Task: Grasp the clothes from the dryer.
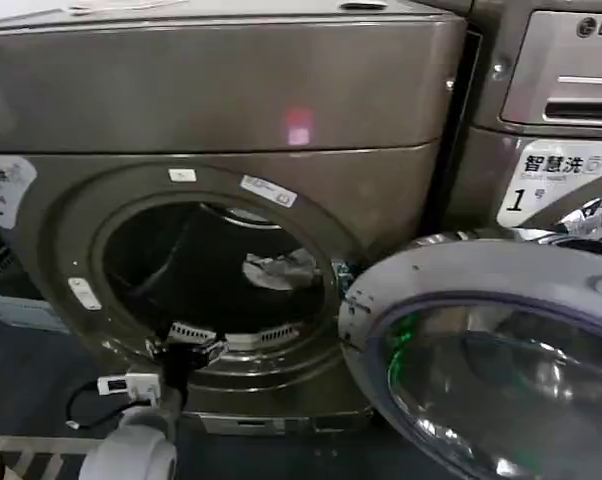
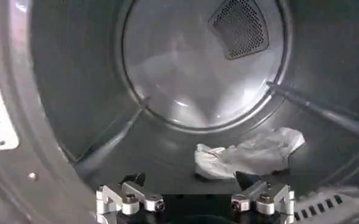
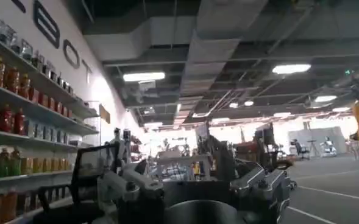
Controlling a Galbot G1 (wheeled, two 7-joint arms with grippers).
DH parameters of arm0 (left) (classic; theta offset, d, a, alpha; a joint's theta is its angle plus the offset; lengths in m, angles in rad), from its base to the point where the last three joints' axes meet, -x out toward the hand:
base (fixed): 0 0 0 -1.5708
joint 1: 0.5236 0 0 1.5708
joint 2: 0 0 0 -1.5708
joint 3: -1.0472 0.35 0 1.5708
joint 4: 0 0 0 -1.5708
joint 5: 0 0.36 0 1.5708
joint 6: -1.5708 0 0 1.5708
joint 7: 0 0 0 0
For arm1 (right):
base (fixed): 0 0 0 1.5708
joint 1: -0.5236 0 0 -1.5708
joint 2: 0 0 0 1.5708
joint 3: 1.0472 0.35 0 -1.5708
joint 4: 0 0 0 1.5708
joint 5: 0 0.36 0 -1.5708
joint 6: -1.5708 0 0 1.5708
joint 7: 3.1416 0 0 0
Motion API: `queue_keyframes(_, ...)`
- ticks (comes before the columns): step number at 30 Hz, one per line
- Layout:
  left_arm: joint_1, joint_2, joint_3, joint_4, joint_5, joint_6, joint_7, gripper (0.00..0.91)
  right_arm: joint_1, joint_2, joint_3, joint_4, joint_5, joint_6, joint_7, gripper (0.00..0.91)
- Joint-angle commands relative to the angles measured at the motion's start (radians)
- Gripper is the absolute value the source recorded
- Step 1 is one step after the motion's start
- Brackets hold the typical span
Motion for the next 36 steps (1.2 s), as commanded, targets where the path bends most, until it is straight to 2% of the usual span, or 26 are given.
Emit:
queue_keyframes(1,0.002,0.0,-0.001,0.0,-0.002,0.049,-0.001,0.907,0.0,0.002,0.0,0.003,0.001,0.0,0.0,0.907)
queue_keyframes(22,-0.008,-0.008,0.011,0.009,0.009,0.049,0.013,0.907,-0.005,0.009,0.005,0.002,0.001,0.022,0.006,0.907)
queue_keyframes(29,-0.051,-0.019,0.033,0.078,0.029,0.049,0.021,0.907,-0.002,0.01,0.0,-0.001,-0.001,0.026,0.004,0.907)
queue_keyframes(36,-0.172,-0.01,0.023,0.194,0.041,0.049,0.032,0.907,0.009,0.007,-0.013,0.012,-0.003,0.024,0.004,0.907)
